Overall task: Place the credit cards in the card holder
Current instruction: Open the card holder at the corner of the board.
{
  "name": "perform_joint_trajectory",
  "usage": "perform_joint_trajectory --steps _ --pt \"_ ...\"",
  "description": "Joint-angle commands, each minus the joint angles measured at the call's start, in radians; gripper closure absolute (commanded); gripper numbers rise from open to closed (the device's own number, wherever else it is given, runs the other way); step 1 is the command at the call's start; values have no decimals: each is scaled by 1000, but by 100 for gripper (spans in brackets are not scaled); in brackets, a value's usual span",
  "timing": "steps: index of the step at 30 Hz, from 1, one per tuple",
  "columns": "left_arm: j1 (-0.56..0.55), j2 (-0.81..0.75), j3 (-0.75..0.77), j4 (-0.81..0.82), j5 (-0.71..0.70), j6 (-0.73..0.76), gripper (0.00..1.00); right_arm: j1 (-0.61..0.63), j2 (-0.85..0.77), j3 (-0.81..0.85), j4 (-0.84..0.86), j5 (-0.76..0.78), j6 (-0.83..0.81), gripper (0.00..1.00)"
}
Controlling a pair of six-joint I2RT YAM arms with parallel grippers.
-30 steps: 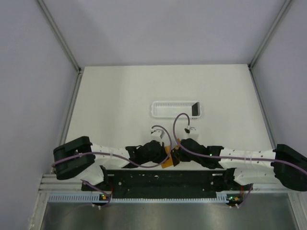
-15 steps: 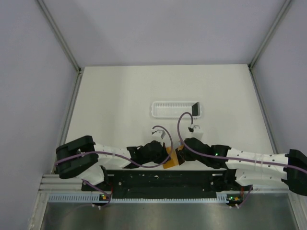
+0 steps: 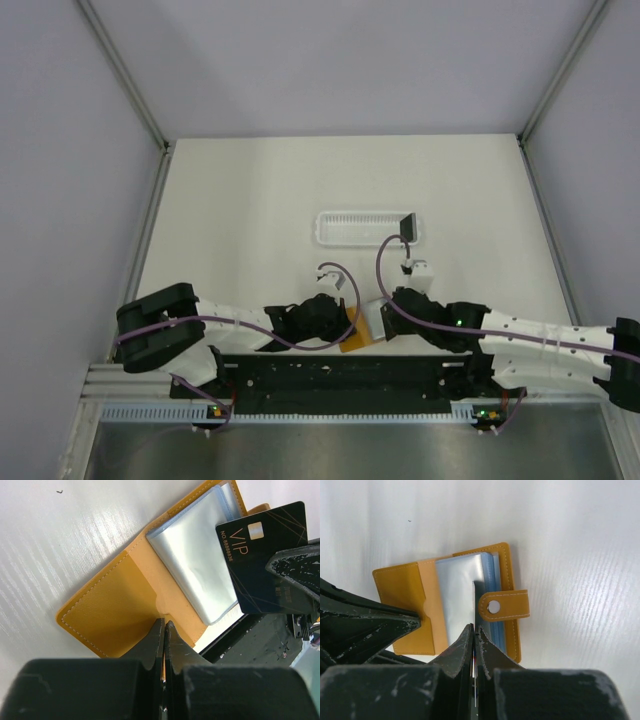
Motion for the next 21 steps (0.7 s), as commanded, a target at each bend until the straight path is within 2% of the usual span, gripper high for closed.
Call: perform_joint_trajectory --steps 1,21 --pt "-8 -5 -15 -48 2 14 100 9 -19 47 -75 57 -23 100" --pt "-8 -25 25 -122 -27 66 100 6 -44 -8 -118 62 14 100"
